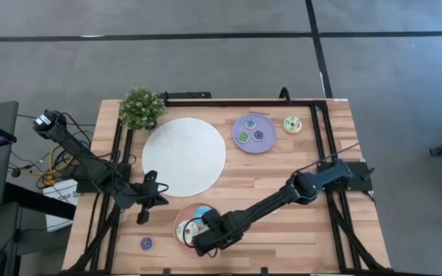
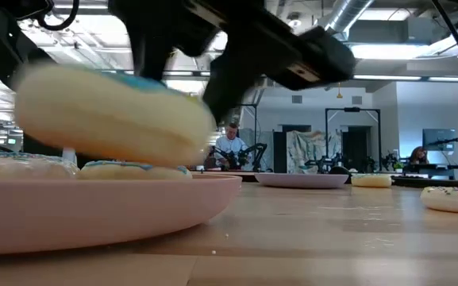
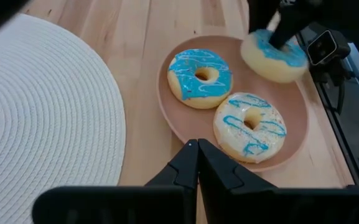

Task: Pick & Place donuts
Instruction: Put the large blue donut on the pink plate

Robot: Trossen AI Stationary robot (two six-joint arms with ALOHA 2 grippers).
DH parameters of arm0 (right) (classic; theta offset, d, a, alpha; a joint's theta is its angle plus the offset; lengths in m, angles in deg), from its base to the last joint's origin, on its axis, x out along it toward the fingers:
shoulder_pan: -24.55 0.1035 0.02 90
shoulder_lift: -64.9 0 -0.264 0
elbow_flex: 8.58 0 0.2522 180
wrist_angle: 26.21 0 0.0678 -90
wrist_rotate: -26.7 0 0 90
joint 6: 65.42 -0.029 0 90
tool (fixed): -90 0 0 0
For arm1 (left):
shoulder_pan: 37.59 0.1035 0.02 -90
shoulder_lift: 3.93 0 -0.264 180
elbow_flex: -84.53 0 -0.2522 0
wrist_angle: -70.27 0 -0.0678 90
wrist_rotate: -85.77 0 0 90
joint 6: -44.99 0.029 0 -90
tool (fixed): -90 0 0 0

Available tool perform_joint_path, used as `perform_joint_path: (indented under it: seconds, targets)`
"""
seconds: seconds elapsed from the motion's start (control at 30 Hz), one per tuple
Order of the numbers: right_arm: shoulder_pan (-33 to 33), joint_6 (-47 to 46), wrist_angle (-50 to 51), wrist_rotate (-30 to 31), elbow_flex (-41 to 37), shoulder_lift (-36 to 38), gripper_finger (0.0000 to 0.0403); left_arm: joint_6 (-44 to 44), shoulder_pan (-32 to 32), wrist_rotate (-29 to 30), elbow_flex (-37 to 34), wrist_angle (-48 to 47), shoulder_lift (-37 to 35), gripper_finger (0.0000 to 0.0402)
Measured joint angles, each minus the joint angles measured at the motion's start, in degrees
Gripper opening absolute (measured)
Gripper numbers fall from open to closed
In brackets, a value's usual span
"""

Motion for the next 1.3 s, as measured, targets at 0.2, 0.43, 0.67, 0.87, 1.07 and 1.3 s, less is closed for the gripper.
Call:
perform_joint_path:
  seconds: [0.2, 0.43, 0.67, 0.87, 1.07, 1.3]
  targets:
    - [-0.74, -0.57, -0.38, 0.18, -0.01, -0.47, 0.0115, 0.52, 0.01, -0.17, 0.0, -0.24, 0.0, 0.0002]
    - [-1.38, -0.69, -0.18, -1.57, -0.01, -0.47, 0.0147, 0.9, 0.02, -0.24, 0.0, -0.4, 0.0, 0.0002]
    - [-1.32, -0.77, -0.18, -2.37, -0.01, -1.29, 0.0177, 0.92, 0.02, -0.3, 0.0, -0.58, 0.0, 0.0002]
    - [-1.36, -0.76, 0.46, -2.27, -0.01, -1.26, 0.0189, 1.24, 0.02, -0.3, 0.0, -0.63, 0.0, 0.0002]
    - [-1.36, 1.48, -3.04, -2.36, -0.01, -1.26, 0.019, 1.37, 0.02, -0.32, 0.0, -0.63, 0.0, 0.0002]
    - [-1.78, 0.39, -0.19, -3.05, -0.01, -1.26, 0.019, 1.37, 0.02, -0.28, 0.0, -0.63, 0.0, 0.0002]
